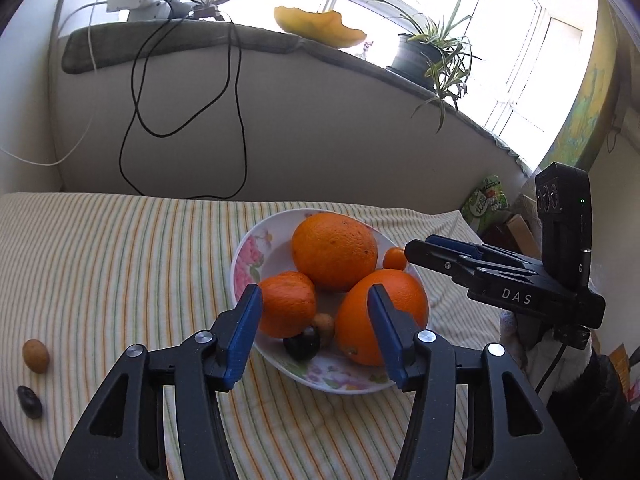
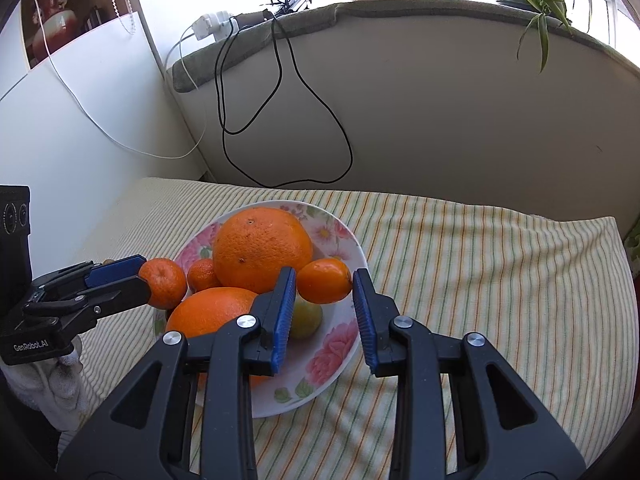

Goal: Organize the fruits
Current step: 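Lower the mandarin into the plate and open the left tool while the right tool releases the tangerine, then withdraw both tools from the plate toward the kiwi and dark plum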

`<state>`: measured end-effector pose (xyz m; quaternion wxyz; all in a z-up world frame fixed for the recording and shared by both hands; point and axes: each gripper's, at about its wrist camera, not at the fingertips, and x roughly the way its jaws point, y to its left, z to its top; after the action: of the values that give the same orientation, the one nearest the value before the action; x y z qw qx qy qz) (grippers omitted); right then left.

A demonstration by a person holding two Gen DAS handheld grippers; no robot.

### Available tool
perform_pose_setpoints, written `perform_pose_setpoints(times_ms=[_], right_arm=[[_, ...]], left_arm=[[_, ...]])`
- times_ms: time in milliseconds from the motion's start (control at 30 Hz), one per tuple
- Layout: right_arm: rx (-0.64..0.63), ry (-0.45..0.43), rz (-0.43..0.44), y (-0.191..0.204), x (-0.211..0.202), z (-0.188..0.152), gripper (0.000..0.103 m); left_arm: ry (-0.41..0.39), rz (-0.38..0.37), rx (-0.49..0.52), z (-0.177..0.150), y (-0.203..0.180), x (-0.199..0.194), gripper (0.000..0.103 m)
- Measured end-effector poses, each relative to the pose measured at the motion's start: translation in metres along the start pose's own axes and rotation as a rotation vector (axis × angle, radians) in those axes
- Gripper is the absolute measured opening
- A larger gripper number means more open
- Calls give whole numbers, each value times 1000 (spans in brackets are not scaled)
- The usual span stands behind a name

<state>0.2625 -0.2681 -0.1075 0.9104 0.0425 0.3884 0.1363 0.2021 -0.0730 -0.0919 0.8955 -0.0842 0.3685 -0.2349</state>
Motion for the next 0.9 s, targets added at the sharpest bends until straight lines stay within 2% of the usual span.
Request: perform_pose_setpoints(times_ms=[67,167,267,700,733,800,900], right_arm=[[8,-18,5,-2,-4,0,59],[15,-23,7,-3,-7,0,60],[24,-31,9,-3,-11,-1,67],[23,-45,-2,7,-28,-5,67],[23,-46,-2,8,-29,-6,68],[23,-54,-5,10,-32,-6,77],[12,-62,-10,15,-38,-6,78]], left_arm=[[-1,1,3,0,-1,-1,54],[0,3,4,-3,-1,-3,54],[2,6,5,-5,-2,-4,54],[-33,19,35,-8,-11,-25,54],[-36,20,37,-8,-12,-27,54],[-41,21,42,-8,-13,-30,54],[-47,26,43,-9,-12,-35,54]])
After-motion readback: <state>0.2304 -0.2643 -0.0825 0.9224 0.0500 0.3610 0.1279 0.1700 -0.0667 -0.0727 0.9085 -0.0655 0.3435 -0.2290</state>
